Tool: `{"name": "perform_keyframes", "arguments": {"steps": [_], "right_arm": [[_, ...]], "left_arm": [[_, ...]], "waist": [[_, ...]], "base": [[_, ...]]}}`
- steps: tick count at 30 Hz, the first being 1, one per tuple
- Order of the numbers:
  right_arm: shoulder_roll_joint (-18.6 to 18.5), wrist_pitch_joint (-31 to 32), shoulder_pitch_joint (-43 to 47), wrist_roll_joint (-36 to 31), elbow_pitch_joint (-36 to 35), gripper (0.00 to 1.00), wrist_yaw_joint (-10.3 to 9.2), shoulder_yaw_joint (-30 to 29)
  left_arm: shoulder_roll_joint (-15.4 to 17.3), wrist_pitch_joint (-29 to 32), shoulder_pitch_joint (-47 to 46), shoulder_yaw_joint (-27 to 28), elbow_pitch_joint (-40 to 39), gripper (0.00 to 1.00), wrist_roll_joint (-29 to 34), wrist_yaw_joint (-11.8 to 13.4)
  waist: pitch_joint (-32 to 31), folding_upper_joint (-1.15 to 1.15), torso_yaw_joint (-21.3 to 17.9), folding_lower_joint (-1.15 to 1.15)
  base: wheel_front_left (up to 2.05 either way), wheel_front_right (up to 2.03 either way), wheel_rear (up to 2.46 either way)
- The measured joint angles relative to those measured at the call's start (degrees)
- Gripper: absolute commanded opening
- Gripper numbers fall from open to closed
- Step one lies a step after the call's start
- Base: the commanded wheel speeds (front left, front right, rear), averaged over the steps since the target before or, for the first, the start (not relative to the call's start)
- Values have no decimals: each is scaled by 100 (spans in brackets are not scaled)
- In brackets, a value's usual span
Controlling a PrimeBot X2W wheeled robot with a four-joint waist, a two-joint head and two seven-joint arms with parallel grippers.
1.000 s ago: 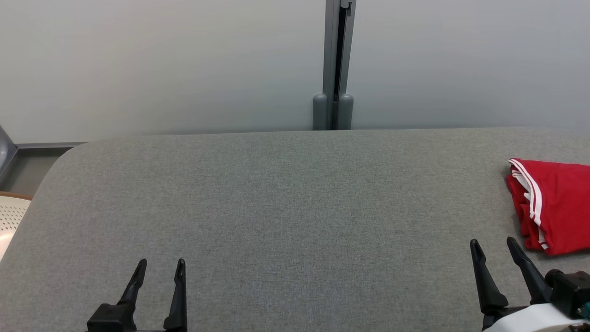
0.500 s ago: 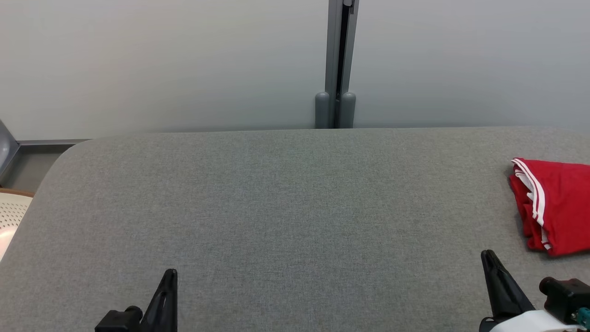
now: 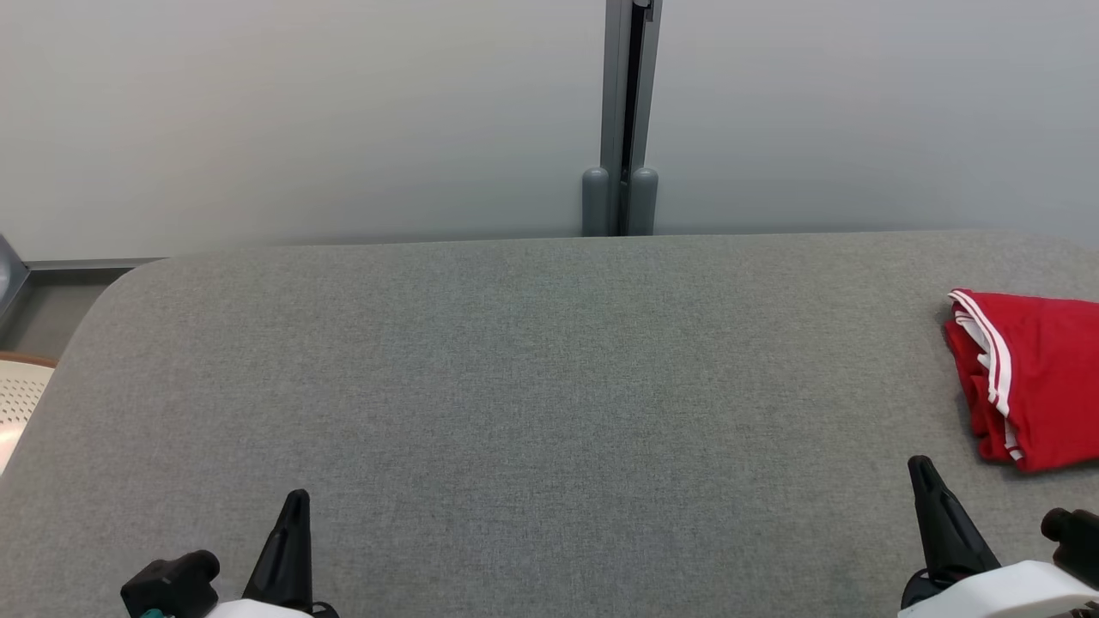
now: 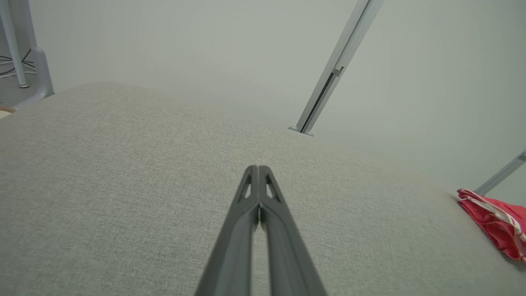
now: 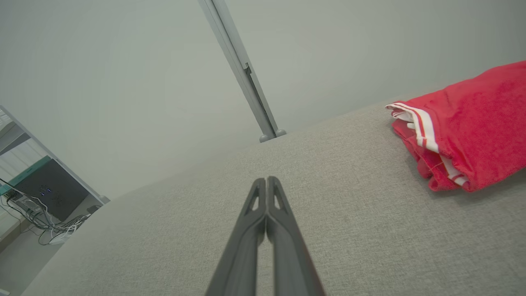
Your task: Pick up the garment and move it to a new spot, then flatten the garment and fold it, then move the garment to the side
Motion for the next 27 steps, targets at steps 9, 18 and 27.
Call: {"name": "perform_keyframes", "arguments": {"steps": [9,18,27], "right_arm": [[19,32,-154,812,174,0,0,-65],[31,48,-288,1474,305,0,0,-118],[47,81,-444,2219,447,0,0,-200]], "left_arm": [[-34,147,-175,162,133,0,-789,-154],[-68,253,-308,302,234,0,-1434,-277],[-130,390,-432,459,321,0,-2153,-416]], "waist": [[21,0,-29,0],[40,0,-54,0],[63,0,-85,0]], "base": [[0,0,0],[0,0,0],[0,0,0]]}}
